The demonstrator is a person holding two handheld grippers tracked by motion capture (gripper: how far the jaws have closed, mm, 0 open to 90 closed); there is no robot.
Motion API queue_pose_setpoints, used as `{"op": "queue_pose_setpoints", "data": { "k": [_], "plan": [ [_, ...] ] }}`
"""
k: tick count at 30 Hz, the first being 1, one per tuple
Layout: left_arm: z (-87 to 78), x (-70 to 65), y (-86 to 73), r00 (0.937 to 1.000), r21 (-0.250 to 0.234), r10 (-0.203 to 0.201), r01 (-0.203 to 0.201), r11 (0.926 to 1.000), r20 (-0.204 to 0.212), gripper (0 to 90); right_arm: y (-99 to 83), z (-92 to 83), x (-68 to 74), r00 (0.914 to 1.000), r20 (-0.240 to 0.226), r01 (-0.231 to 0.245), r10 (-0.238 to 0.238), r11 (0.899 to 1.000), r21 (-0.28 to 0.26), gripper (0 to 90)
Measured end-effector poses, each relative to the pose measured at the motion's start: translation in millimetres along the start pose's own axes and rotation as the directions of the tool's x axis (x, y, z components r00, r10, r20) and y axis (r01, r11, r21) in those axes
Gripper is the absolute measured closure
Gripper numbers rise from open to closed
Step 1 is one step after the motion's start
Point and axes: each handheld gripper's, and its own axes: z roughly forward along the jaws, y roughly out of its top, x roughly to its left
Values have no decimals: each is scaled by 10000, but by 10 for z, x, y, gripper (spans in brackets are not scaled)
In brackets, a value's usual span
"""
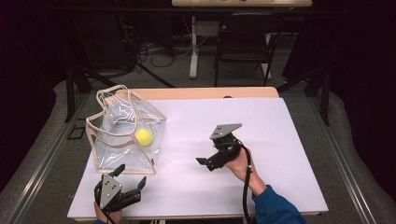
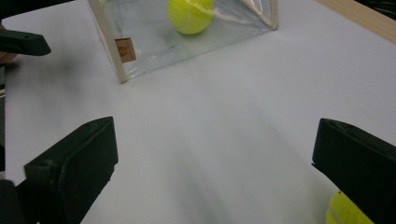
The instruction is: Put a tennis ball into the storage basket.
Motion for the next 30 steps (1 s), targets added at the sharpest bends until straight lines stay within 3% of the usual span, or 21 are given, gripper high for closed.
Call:
{"op": "queue_pose_setpoints", "data": {
  "k": [3, 7, 14, 19, 30],
  "plan": [
    [-6, -2, 1, 10000, -25, 0, 0, 10000, 11, 160, -44, -43, 8, 9998, 199, 36, -37, 10000, 44, 0],
    [-6, -14, 7, 10000, -43, 72, -72, 10000, 11, 160, -130, -75, 21, 9998, 138, -105, 108, 9997, -206, 0],
    [-7, -12, 6, 9999, -16, 115, -114, 9999, 25, 160, -225, -65, 38, 9998, 151, -141, 142, 9999, -58, 0],
    [-6, -12, 6, 10000, -56, 73, -73, 10000, -2, 160, -276, -28, 4, 9990, -136, -418, 418, 9991, 29, 0],
    [-19, -24, 15, 9998, -90, 178, -178, 9998, 0, 160, -368, -43, -70, 9979, -23, -641, 642, 9974, 323, 0]
  ]
}}
